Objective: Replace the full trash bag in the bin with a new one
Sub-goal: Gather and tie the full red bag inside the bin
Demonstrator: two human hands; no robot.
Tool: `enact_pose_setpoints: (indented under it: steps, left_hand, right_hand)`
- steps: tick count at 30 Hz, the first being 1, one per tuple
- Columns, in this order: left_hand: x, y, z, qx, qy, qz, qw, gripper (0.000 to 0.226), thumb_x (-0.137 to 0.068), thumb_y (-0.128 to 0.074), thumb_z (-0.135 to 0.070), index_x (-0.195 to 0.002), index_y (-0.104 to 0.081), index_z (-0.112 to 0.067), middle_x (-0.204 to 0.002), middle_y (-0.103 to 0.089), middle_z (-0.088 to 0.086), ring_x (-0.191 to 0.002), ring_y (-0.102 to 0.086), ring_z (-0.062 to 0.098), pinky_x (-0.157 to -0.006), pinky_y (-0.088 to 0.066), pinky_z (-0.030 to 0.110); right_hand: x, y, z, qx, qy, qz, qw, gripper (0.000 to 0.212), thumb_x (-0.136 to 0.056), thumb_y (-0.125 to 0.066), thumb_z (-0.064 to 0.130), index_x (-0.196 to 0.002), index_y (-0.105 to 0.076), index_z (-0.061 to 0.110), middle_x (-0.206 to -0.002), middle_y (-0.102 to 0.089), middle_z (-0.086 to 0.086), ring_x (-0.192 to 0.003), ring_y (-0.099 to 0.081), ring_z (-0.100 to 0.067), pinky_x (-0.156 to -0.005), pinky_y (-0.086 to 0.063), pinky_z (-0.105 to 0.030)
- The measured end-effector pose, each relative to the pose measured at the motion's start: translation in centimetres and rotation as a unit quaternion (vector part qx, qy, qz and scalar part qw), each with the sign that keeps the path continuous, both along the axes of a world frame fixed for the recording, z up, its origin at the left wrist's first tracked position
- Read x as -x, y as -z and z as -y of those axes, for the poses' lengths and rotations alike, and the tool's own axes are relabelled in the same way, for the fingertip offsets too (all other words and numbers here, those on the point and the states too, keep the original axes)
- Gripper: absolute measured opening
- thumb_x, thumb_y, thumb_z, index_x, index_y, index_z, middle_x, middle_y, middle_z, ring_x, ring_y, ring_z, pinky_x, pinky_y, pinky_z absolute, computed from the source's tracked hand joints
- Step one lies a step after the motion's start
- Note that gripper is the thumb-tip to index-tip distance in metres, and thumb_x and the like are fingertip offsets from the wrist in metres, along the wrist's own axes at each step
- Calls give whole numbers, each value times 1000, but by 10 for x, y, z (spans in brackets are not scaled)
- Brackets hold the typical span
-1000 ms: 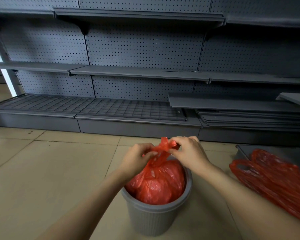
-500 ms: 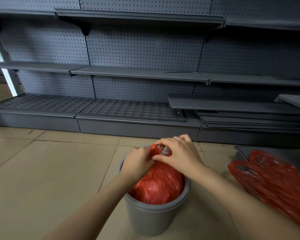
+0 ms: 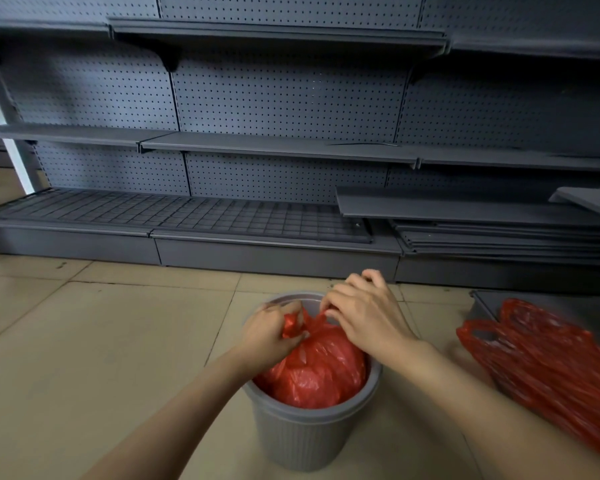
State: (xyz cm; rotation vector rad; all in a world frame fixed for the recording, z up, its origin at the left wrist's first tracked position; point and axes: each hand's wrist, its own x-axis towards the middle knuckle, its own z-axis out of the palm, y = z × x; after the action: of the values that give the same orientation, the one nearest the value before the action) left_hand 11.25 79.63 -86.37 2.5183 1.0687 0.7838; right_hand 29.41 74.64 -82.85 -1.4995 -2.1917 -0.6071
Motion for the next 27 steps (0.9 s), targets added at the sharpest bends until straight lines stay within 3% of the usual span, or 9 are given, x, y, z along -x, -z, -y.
enact_pose_setpoints:
  steps: [3, 7, 9, 12, 17, 23, 25, 27]
  left_hand:
    - [-2, 2, -2, -5, 2, -22, 1000, 19, -77, -60, -35, -86, -57, -19, -89, -66, -3, -88, -59, 20, -79, -42, 31]
    - [-9, 8, 0, 76, -66, 40, 994, 13, -78, -69, -33, -84, -64, -22, -87, -67, -10, -82, -58, 9, -76, -45, 26]
    - [-10, 11, -3, 126, -119, 82, 981, 16, -75, -72, -32, -83, -69, -20, -86, -70, -5, -81, -63, 13, -78, -50, 34]
    - [-10, 10, -5, 148, -143, 102, 973, 16, -69, -78, -30, -75, -68, -19, -81, -72, 0, -79, -65, 17, -77, -51, 39]
    - [-10, 5, 4, 172, -102, 114, 973, 22, -71, -78, -29, -63, -57, -31, -76, -70, -6, -74, -65, 10, -75, -52, 34]
    - [-5, 3, 7, 214, -42, 112, 969, 21, -71, -78, -30, -62, -59, -30, -73, -69, -7, -74, -64, 7, -75, -51, 30]
    - [-3, 5, 8, 185, -26, 81, 979, 14, -74, -74, -35, -71, -62, -28, -80, -70, -7, -79, -64, 7, -79, -51, 32]
    - [-1, 7, 7, 35, 2, 9, 999, 15, -75, -70, -34, -82, -63, -22, -85, -69, -4, -85, -63, 14, -86, -46, 34]
  right_hand:
    - [2, 1, -4, -22, 3, 6, 1000, 8, -76, -72, 25, -78, -65, 27, -78, -66, 11, -78, -56, -17, -88, -28, -34]
    - [5, 4, -2, -62, 6, 5, 998, 14, -76, -70, 23, -89, -65, 27, -94, -64, 8, -93, -55, -16, -92, -28, -34]
    - [8, 5, 2, -81, 10, 22, 996, 23, -79, -65, 29, -102, -62, 27, -102, -60, 7, -96, -50, -15, -89, -29, -32]
    - [9, 12, 3, -72, 9, 33, 997, 24, -82, -63, 35, -105, -63, 26, -96, -63, 7, -89, -52, -16, -81, -29, -31]
    - [7, 24, 2, 3, 11, 3, 1000, 30, -85, -47, 39, -106, -66, 29, -91, -68, 10, -86, -58, -15, -82, -29, -30]
    - [12, 32, -1, 56, -5, -23, 998, 19, -80, -56, 32, -93, -71, 30, -80, -70, 10, -76, -59, -15, -75, -27, -28]
    - [13, 33, -5, 66, -2, -48, 997, 12, -74, -65, 27, -84, -71, 29, -75, -70, 10, -73, -60, -17, -74, -27, -28]
    - [14, 35, -8, 81, 8, -77, 994, 11, -70, -70, 23, -80, -71, 27, -73, -71, 8, -72, -61, -19, -74, -28, -27]
